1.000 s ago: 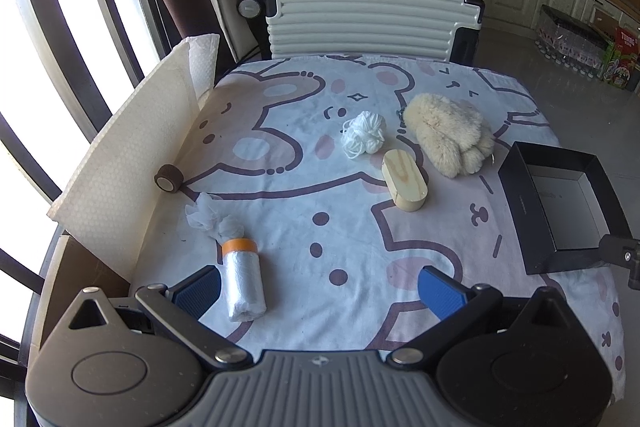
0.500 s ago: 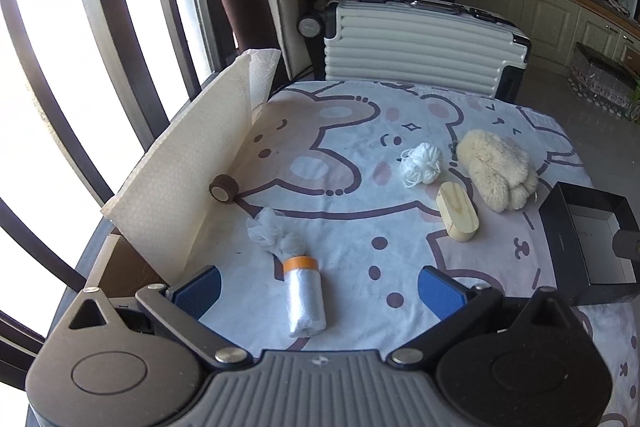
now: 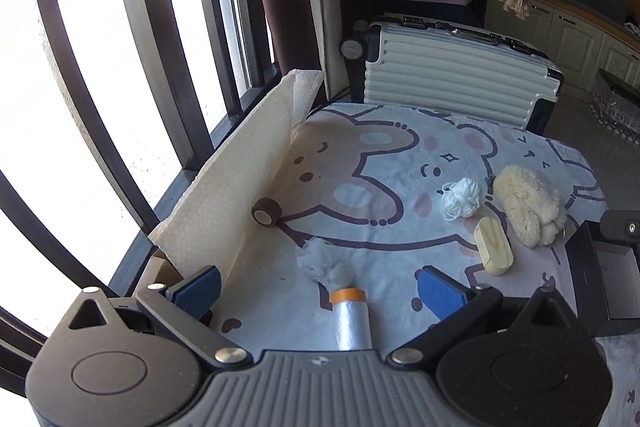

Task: Organize objects
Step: 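Grasp the orange-capped plastic roll with the left tool while the right tool grasps the oval wooden block, then lift the plastic roll with the left tool while the right tool lifts the wooden block, then carry the plastic roll over the black box while the right tool carries the wooden block alongside, then lower the plastic roll into the black box and open the left tool, then lower the wooden block into the box beside the roll and open the right tool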

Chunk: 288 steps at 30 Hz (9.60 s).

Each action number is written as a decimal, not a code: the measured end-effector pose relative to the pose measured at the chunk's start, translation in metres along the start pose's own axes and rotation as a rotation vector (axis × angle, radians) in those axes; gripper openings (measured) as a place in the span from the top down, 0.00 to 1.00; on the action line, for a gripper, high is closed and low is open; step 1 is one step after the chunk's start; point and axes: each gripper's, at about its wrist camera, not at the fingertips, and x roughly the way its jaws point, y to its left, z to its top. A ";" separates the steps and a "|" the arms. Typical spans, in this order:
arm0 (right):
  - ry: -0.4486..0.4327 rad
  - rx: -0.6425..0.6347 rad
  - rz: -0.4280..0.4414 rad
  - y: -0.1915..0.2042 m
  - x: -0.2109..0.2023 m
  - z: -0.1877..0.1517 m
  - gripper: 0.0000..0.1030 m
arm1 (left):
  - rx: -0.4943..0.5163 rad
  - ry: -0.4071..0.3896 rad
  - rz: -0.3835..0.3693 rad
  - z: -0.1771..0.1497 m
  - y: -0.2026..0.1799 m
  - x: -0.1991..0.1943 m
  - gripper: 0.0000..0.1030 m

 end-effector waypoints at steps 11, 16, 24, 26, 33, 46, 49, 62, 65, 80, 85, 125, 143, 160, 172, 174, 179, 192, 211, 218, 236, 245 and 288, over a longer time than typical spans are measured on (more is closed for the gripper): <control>-0.013 0.063 0.082 0.001 0.057 0.034 0.00 | -0.070 0.062 -0.016 0.026 -0.008 0.055 0.02; 0.003 0.101 0.113 -0.007 0.094 0.032 0.01 | -0.106 0.131 -0.016 0.013 -0.002 0.089 0.12; 0.115 0.139 0.160 -0.012 0.162 0.012 0.24 | -0.145 0.260 -0.077 -0.011 0.010 0.129 0.28; 0.137 0.136 0.148 -0.013 0.177 0.006 0.24 | -0.134 0.274 -0.075 -0.014 0.009 0.135 0.29; 0.210 0.187 0.138 -0.023 0.216 -0.009 0.33 | -0.132 0.331 -0.096 -0.024 0.003 0.154 0.34; 0.260 0.177 0.127 -0.019 0.248 -0.026 0.50 | -0.117 0.392 -0.074 -0.036 -0.002 0.177 0.40; 0.265 0.167 0.131 -0.019 0.251 -0.028 0.54 | -0.130 0.405 -0.085 -0.038 0.000 0.180 0.43; 0.391 0.036 0.116 -0.009 0.231 -0.040 0.56 | -0.180 0.458 -0.097 -0.046 -0.012 0.191 0.52; 0.456 0.026 0.117 -0.006 0.225 -0.046 0.56 | -0.182 0.464 -0.087 -0.047 -0.013 0.193 0.53; 0.522 0.030 0.103 -0.003 0.238 -0.052 0.55 | -0.202 0.478 -0.074 -0.050 -0.010 0.200 0.58; 0.513 0.008 0.109 -0.001 0.236 -0.051 0.56 | -0.212 0.469 -0.076 -0.048 -0.010 0.198 0.60; 0.113 0.075 0.021 -0.092 0.081 -0.023 0.57 | 0.024 0.098 -0.169 0.000 -0.119 0.066 0.60; -0.001 0.128 0.064 -0.091 0.062 -0.008 0.57 | 0.013 0.031 -0.160 0.007 -0.125 0.042 0.60; -0.006 0.124 0.015 -0.134 0.063 -0.019 0.57 | 0.049 0.035 -0.228 0.005 -0.178 0.048 0.60; -0.002 0.189 -0.069 -0.184 0.045 -0.033 0.57 | 0.088 0.037 -0.304 0.000 -0.220 0.038 0.60; -0.003 0.196 -0.083 -0.192 0.041 -0.035 0.57 | 0.096 0.036 -0.316 -0.001 -0.227 0.035 0.60; -0.003 0.199 -0.108 -0.205 0.034 -0.038 0.57 | 0.109 0.036 -0.350 -0.003 -0.244 0.032 0.60; 0.008 0.219 -0.164 -0.239 0.027 -0.050 0.57 | 0.128 0.050 -0.421 -0.008 -0.284 0.028 0.60; 0.055 0.273 -0.150 -0.267 0.054 -0.065 0.57 | 0.065 0.157 -0.522 -0.016 -0.324 0.054 0.60; 0.104 0.280 -0.142 -0.271 0.078 -0.071 0.57 | 0.007 0.224 -0.538 -0.018 -0.327 0.076 0.60; 0.225 0.265 -0.105 -0.278 0.122 -0.085 0.57 | 0.017 0.350 -0.543 -0.034 -0.344 0.119 0.59; 0.270 0.278 -0.102 -0.281 0.137 -0.091 0.57 | 0.016 0.329 -0.563 -0.027 -0.334 0.115 0.50; 0.331 0.503 -0.047 -0.281 0.172 -0.091 0.81 | 0.077 0.274 -0.504 -0.016 -0.315 0.131 0.51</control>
